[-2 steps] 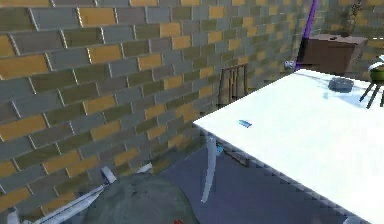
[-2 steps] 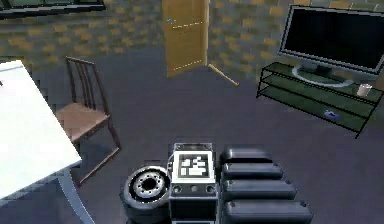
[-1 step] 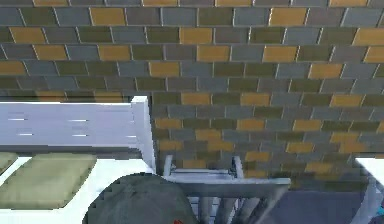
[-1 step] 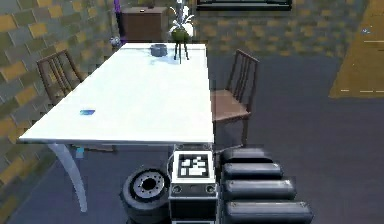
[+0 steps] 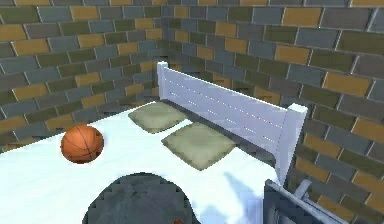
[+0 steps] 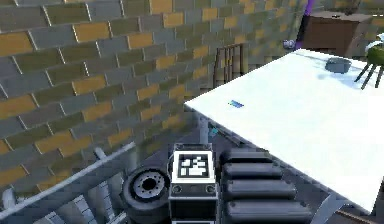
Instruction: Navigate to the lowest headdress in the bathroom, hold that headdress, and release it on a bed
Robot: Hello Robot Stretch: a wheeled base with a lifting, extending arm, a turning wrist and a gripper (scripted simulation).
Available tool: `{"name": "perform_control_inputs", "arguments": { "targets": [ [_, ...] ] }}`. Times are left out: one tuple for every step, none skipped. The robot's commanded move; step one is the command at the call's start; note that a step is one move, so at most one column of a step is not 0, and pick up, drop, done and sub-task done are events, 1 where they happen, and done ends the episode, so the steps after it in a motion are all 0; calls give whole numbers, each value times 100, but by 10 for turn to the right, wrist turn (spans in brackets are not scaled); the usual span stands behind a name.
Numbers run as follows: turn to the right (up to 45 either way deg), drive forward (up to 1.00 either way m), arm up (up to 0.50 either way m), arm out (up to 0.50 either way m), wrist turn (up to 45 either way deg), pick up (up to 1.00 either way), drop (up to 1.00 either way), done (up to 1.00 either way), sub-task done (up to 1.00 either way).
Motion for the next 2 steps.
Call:
{"name": "perform_control_inputs", "arguments": {
  "targets": [
    [-300,0,0,0,0,0,0,0,0],
    [450,0,0,0,0,0,0,0,0]
  ]
}}
